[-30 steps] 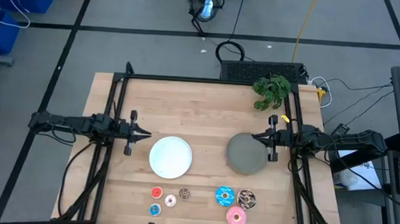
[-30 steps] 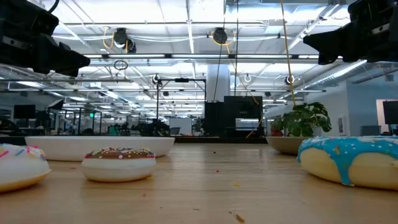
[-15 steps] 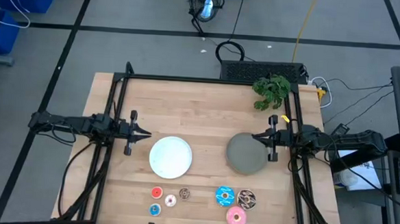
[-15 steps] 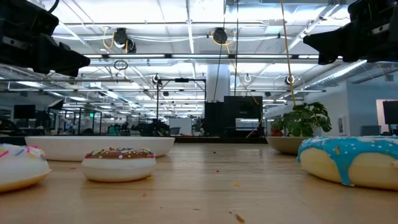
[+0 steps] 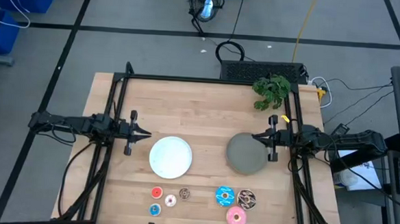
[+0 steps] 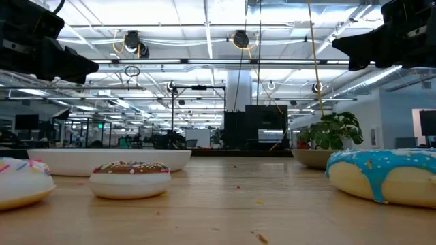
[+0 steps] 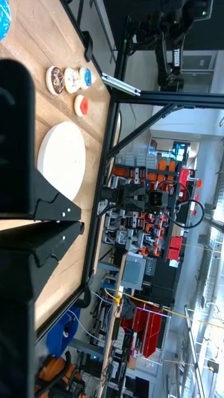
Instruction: Pick & Place donuts
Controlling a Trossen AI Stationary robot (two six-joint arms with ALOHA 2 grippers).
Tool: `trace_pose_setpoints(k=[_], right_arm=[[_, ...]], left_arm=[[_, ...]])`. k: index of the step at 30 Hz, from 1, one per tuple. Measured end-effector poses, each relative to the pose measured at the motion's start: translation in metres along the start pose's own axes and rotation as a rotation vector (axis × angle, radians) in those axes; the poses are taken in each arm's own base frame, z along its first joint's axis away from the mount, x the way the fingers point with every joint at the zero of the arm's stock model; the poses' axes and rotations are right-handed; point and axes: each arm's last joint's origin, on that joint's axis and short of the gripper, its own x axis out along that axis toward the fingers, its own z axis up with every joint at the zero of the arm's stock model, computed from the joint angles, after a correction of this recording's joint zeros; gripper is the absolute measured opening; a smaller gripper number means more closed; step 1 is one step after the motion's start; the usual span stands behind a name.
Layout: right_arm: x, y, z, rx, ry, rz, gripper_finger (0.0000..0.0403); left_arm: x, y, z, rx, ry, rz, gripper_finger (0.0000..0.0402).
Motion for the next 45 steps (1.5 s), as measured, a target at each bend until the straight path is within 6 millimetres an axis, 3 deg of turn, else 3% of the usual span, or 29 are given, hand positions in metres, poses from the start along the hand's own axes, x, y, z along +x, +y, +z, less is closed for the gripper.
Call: trace_pose_setpoints(k=[42, 45], right_arm=[[0.0, 0.0, -0.0001, 0.0, 0.0, 0.0, 0.0], [0.0, 0.0, -0.0001, 0.0, 0.0, 0.0, 0.0]], left_arm=[[0.0, 0.0, 0.0001, -0.002, -0.001, 0.0, 0.0037], [-0.0003, 0.001, 0.0079, -0.08, -0.082, 0.007, 0.0037]])
